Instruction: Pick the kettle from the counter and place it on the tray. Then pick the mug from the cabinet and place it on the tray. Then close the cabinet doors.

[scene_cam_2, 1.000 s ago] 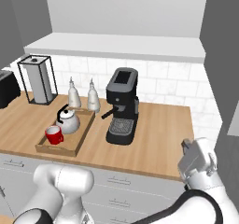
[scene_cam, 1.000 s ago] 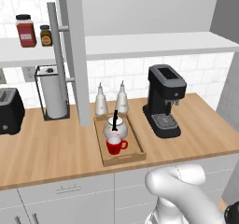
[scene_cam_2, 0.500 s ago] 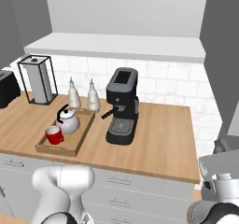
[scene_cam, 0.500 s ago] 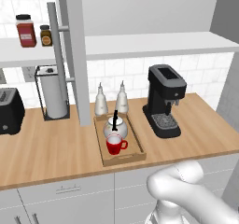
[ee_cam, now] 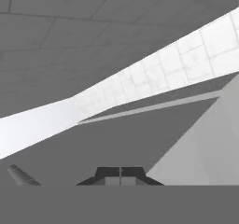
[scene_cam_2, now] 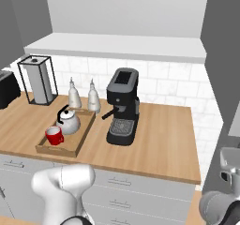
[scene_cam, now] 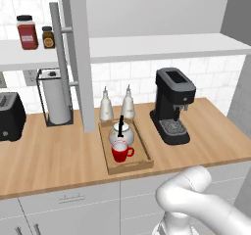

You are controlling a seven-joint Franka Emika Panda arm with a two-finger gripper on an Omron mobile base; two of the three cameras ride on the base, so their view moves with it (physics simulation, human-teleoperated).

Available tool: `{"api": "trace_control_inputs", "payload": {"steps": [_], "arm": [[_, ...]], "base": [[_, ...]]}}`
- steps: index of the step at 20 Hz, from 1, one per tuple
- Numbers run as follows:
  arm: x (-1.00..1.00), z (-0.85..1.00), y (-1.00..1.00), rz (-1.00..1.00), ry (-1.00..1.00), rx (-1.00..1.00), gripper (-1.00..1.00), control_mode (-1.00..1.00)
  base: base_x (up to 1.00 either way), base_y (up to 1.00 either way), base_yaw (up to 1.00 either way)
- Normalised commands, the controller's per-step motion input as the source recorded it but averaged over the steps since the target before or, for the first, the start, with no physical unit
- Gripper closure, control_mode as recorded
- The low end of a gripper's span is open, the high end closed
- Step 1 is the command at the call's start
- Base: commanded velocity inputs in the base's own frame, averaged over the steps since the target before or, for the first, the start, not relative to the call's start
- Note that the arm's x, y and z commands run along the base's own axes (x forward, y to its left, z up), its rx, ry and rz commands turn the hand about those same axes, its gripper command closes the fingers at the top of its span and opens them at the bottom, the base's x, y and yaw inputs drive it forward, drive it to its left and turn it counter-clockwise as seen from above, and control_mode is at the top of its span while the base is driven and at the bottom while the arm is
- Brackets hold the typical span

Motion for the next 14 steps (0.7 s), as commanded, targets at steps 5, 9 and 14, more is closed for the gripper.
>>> {"api": "trace_control_inputs", "payload": {"steps": [5,9,14], "arm": [[0.18,0.72,-0.03,-0.16,-0.04,0.03,1.00,-1.00],[0.29,0.71,0.03,-0.08,-0.02,0.00,1.00,-1.00],[0.19,0.42,0.35,-0.01,-0.01,-0.02,1.00,-1.00]], "base": [[0.00,0.00,0.00],[0.00,0.00,0.00],[0.00,0.00,0.00]]}}
